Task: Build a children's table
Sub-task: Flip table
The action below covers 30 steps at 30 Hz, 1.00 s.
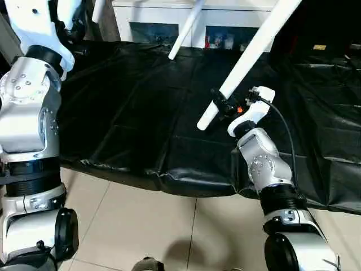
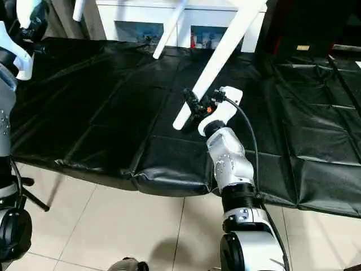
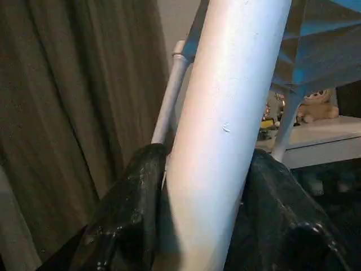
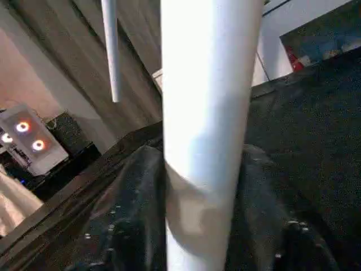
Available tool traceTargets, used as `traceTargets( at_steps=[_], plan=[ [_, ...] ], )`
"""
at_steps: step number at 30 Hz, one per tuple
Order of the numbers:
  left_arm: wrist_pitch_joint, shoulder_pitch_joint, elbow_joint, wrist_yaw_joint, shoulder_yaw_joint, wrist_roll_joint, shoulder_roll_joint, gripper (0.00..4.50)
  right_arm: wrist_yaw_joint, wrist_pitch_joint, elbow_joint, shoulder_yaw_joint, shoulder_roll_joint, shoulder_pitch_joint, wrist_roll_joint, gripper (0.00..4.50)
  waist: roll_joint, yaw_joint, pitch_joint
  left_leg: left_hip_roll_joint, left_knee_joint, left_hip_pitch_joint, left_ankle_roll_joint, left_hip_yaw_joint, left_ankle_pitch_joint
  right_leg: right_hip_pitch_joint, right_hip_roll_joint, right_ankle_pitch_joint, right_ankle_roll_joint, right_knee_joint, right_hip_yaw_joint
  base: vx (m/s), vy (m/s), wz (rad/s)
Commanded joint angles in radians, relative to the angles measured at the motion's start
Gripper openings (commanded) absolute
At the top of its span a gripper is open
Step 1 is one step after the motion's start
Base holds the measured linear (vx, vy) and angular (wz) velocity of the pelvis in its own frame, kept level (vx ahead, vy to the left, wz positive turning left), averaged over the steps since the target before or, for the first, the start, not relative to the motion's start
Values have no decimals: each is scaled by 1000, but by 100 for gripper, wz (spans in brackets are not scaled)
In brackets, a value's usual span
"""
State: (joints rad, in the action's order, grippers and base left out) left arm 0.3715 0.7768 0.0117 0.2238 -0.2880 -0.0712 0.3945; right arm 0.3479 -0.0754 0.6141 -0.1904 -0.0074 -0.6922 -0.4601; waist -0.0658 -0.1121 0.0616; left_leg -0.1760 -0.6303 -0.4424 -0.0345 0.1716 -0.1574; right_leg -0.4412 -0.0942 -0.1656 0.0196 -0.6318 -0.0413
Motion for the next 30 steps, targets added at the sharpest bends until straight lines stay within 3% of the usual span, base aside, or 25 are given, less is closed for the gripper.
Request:
traceTargets(
  at_steps=[1, 3, 4, 5, 6, 7, 8, 9, 11, 12, 13, 16, 18, 19, 21, 22, 24, 25, 27, 28, 29, 30],
  plan=[
    [-11, 13, -61, -54, -63, -34, -1, 193, 17, 7, 7, 0, 2, -29, 2, 155, 13, -2, -98, -32, 70, 42, 47, -7, -140, 54, -36, -89, -237, 49, 18, 0, 0, 0],
    [-11, 7, -65, -56, -61, -35, -2, 193, 23, 9, 12, -1, 1, -30, 4, 147, 15, -2, -98, -32, 70, 41, 46, -8, -139, 55, -37, -85, -237, 48, 18, 0, 0, 0],
    [-9, -8, -76, -59, -58, -40, -4, 193, 34, 14, 25, 0, 0, -33, 10, 141, 24, -1, -99, -32, 70, 40, 49, -7, -134, 56, -38, -82, -239, 48, 18, 0, 0, 0],
    [-8, -11, -78, -58, -58, -41, -4, 193, 35, 16, 27, 0, 0, -33, 10, 138, 21, -2, -98, -32, 70, 40, 49, -7, -131, 55, -38, -84, -238, 48, 18, 0, 0, 0],
    [-7, -16, -82, -58, -57, -42, -5, 193, 37, 17, 30, 0, 0, -34, 12, 138, 24, -1, -98, -32, 70, 41, 49, -6, -135, 54, -37, -86, -237, 49, 18, 0, 0, 0],
    [-6, -32, -92, -58, -57, -42, -10, 192, 41, 23, 40, -1, -2, -37, 14, 136, 35, 1, -97, -34, 71, 41, 47, -5, -135, 55, -37, -84, -236, 50, 18, 0, 0, 0],
    [-9, -45, -98, -57, -58, -43, -13, 191, 42, 27, 45, 3, -5, -38, 22, 135, 32, -1, -97, -34, 72, 42, 43, -6, -137, 54, -37, -89, -235, 49, 18, 0, 0, 0],
    [-13, -65, -104, -55, -59, -42, -16, 191, 40, 35, 51, 6, -10, -38, 31, 135, 38, 1, -96, -35, 72, 42, 43, -5, -139, 54, -37, -89, -236, 49, 18, 0, 0, 0],
    [-20, -85, -110, -54, -59, -41, -20, 190, 32, 45, 57, 5, -14, -37, 39, 134, 35, 0, -95, -35, 74, 45, 31, -5, -157, 51, -36, -108, -230, 50, 19, 0, 0, 0],
    [-29, -98, -113, -52, -59, -42, -24, 189, 25, 52, 60, 3, -17, -35, 43, 134, 47, 1, -95, -36, 75, 45, 31, -4, -161, 52, -36, -111, -229, 52, 19, 0, 0, 0],
    [-32, -102, -113, -52, -59, -42, -25, 188, 24, 54, 60, 2, -18, -34, 44, 134, 51, 1, -94, -37, 77, 45, 28, -4, -165, 53, -38, -116, -228, 51, 19, 0, 0, 0],
    [-109, -207, -101, -30, -38, -26, -33, 187, -23, 132, 70, 6, -53, 0, 108, 134, 59, 1, -90, -39, 83, 50, -2, -4, -216, 48, -37, -158, -205, 58, 20, 0, 0, 0],
    [-125, -228, -97, -24, -32, -19, -34, 183, -32, 149, 70, 7, -61, 9, 123, 133, 57, -1, -89, -39, 85, 50, -14, -5, -225, 47, -38, -163, -192, 59, 21, 0, 0, 0],
    [-144, -267, -86, -20, -21, -11, -43, 179, -49, 170, 57, 0, -72, 32, 136, 133, 64, -3, -90, -39, 84, 59, -17, -1, -244, 40, -34, -171, -186, 63, 23, 0, 0, 0],
    [-182, -363, -49, -9, 13, 1, -75, 173, -94, 231, 22, -13, -109, 102, 187, 133, 54, -6, -88, -40, 87, 60, -26, -3, -269, 38, -35, -186, -178, 65, 24, 0, 0, 0],
    [-200, -408, -24, -4, 35, 8, -93, 170, -116, 270, 1, -15, -130, 146, 225, 133, 61, -9, -84, -43, 92, 60, -36, -2, -284, 37, -34, -192, -159, 72, 24, 0, 0, 0],
    [-220, -444, 13, 0, 62, 14, -118, 164, -140, 309, -33, -16, -149, 205, 267, 133, 62, -23, -87, -43, 90, 71, -45, 1, -303, 31, -31, -189, -144, 75, 27, 0, 0, 0],
    [-245, -456, 52, 2, 84, 21, -135, 162, -160, 340, -58, -15, -159, 250, 300, 133, 49, -24, -86, -41, 91, 73, -54, 1, -336, 27, -26, -205, -136, 79, 29, -3, 11, 22],
    [-261, -457, 78, 1, 94, 25, -143, 160, -169, 358, -69, -12, -164, 274, 319, 133, 51, -27, -85, -41, 95, 79, -66, -2, -399, 24, -28, -249, -128, 90, 30, -10, -4, 9],
    [-283, -449, 118, 7, 115, 28, -155, 159, -192, 392, -81, -6, -171, 307, 352, 133, 32, -31, -81, -45, 98, 85, -82, -8, -462, 18, -32, -292, -122, 94, 31, -52, -9, 20],
    [-290, -440, 136, 7, 119, 28, -160, 159, -199, 401, -85, -2, -171, 319, 364, 133, 36, -28, -73, -43, 100, 90, -90, -7, -520, 10, -28, -348, -111, 108, 29, -52, -9, 20],
    [-298, -429, 156, 6, 123, 28, -167, 159, -208, 411, -91, 2, -172, 334, 377, 133, 42, -22, -71, -39, 101, 97, -100, -10, -584, 13, -25, -409, -98, 113, 27, -71, -1, 16]
  ],
)
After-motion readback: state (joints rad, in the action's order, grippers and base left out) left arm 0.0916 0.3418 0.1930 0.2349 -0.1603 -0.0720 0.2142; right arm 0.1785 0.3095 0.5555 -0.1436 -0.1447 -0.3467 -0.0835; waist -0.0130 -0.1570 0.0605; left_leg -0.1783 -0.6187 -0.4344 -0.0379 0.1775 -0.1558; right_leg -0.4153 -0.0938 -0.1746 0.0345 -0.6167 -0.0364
